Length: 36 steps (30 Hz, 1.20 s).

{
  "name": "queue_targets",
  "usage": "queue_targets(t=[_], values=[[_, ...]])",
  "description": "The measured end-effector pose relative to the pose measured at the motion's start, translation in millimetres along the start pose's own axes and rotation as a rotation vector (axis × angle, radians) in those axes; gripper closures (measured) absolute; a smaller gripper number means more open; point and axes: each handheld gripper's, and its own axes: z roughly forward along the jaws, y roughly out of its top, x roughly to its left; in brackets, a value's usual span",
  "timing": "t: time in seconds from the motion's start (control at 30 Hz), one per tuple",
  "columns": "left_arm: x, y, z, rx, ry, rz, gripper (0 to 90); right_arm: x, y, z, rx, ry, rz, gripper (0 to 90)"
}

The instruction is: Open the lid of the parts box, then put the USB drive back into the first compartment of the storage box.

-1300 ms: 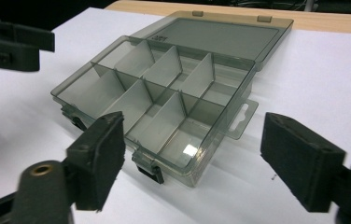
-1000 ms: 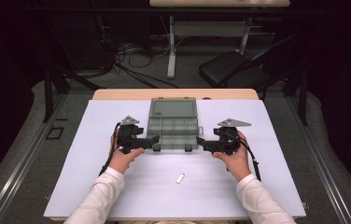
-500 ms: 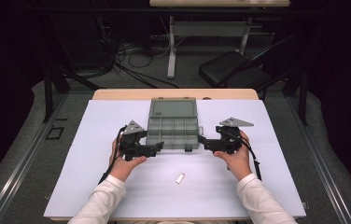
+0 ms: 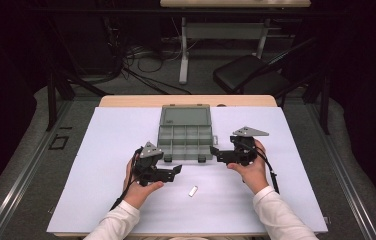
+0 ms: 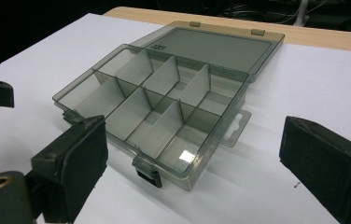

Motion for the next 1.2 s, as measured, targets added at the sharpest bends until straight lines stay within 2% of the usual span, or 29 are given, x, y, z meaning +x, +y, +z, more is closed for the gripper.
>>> queue_targets(t=[0.17, 0.3, 0.37, 0.5, 0.73, 0.87, 0.93, 1.13, 1.2], values=[[-5.2, -3.9, 1.2, -0.002, -0.005, -0.010, 14.9, 1.5, -0.9, 0.7, 0.009, -0.003, -0.002, 7.5], [-6.5, -5.6, 2.6, 0.009, -0.006, -0.002, 15.0, 1.5, -1.2, 1.1, 0.013, -0.004, -0.002, 7.5], [-8.5, -7.2, 4.1, 0.011, 0.012, -0.003, 15.1, 2.1, -1.6, 1.9, 0.017, -0.003, -0.002, 7.5], [-10.5, -8.7, 4.4, 0.015, 0.015, -0.005, 15.1, 2.4, -2.2, 2.7, 0.024, -0.006, -0.009, 7.6], [-16.4, -10.7, 5.4, 0.021, 0.000, -0.013, 15.7, 1.9, -2.1, 2.4, 0.023, -0.004, -0.004, 7.6], [-21.7, -12.4, 8.0, 0.033, -0.011, -0.031, 20.4, 2.4, -2.3, 3.1, 0.031, 0.004, 0.005, 7.7], [-27.4, -14.5, 10.4, 0.043, -0.021, -0.034, 28.2, 3.7, -2.4, 3.2, 0.031, 0.006, -0.001, 7.7], [-37.4, -17.3, 13.0, 0.057, -0.019, -0.018, 42.1, 4.8, -2.1, 2.7, 0.025, 0.008, -0.007, 8.2], [-39.0, -17.9, 13.9, 0.058, -0.023, -0.015, 43.6, 4.6, -2.6, 3.6, 0.032, 0.008, -0.004, 8.7]])
